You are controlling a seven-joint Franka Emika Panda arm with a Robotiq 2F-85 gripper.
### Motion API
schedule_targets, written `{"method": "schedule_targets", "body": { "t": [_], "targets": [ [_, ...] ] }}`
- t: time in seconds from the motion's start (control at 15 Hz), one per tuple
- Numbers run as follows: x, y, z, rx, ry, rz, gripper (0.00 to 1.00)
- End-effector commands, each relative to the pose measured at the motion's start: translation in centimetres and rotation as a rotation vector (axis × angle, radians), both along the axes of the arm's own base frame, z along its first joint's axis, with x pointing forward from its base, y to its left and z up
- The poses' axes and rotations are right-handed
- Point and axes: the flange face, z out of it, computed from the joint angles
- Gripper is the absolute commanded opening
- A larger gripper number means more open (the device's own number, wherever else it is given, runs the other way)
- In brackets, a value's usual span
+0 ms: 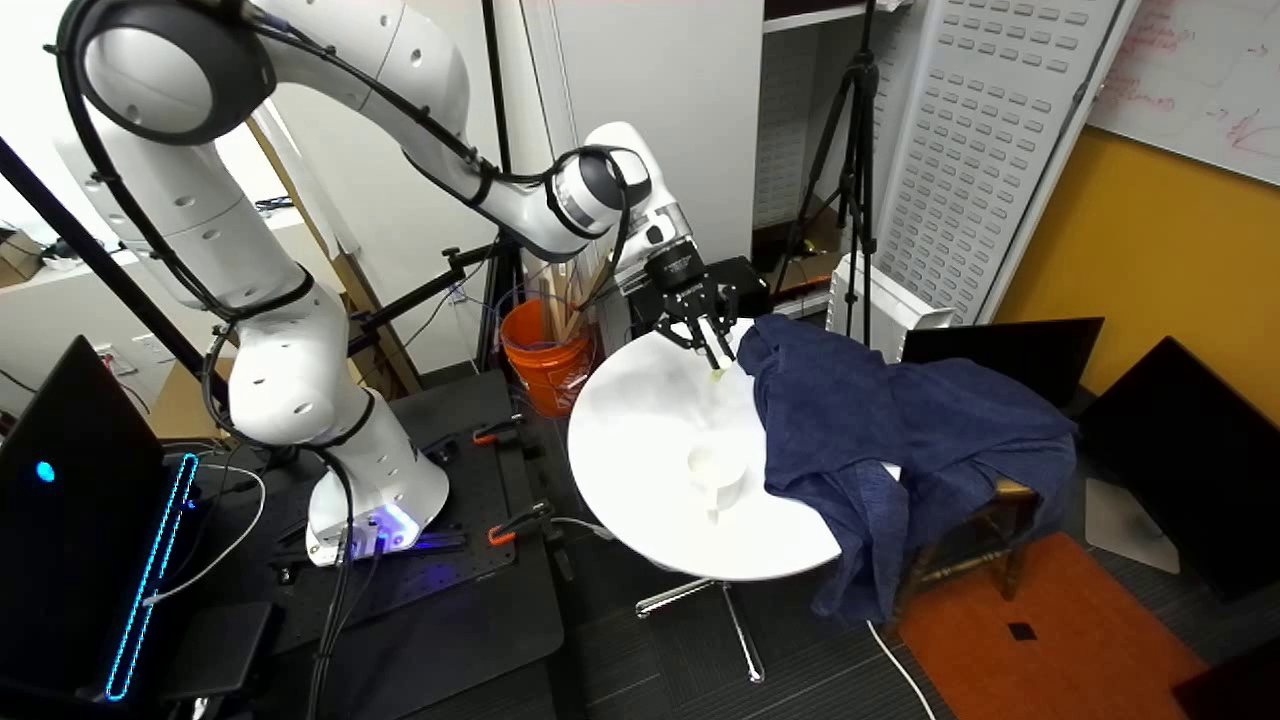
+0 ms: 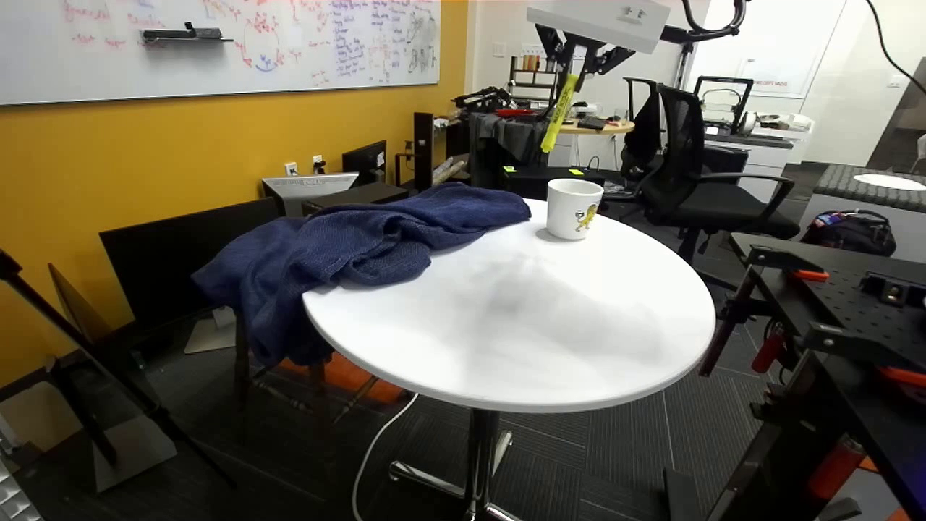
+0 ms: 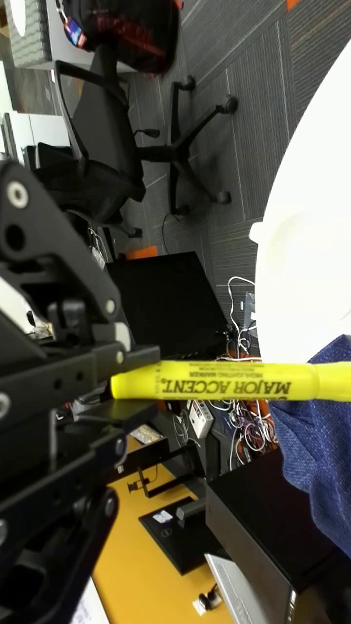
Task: Pick up the marker from the cup and put it on the table
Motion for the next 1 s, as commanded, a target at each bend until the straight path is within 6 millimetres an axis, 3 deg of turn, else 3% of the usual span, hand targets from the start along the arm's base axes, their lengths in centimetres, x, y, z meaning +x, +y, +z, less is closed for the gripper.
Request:
{"method": "schedule_targets", "body": {
  "t": [0.0,0.6,0.93],
  "targets": [
    [0.6,2.3,0.4,0.014,-0.021,0.049,0.05],
    [2.1,9.9,0.1,0.037,-0.019,0.165,0.05],
    [2.8,12.9,-0.8,0.127,-0.014,0.208,0.05]
  ]
}}
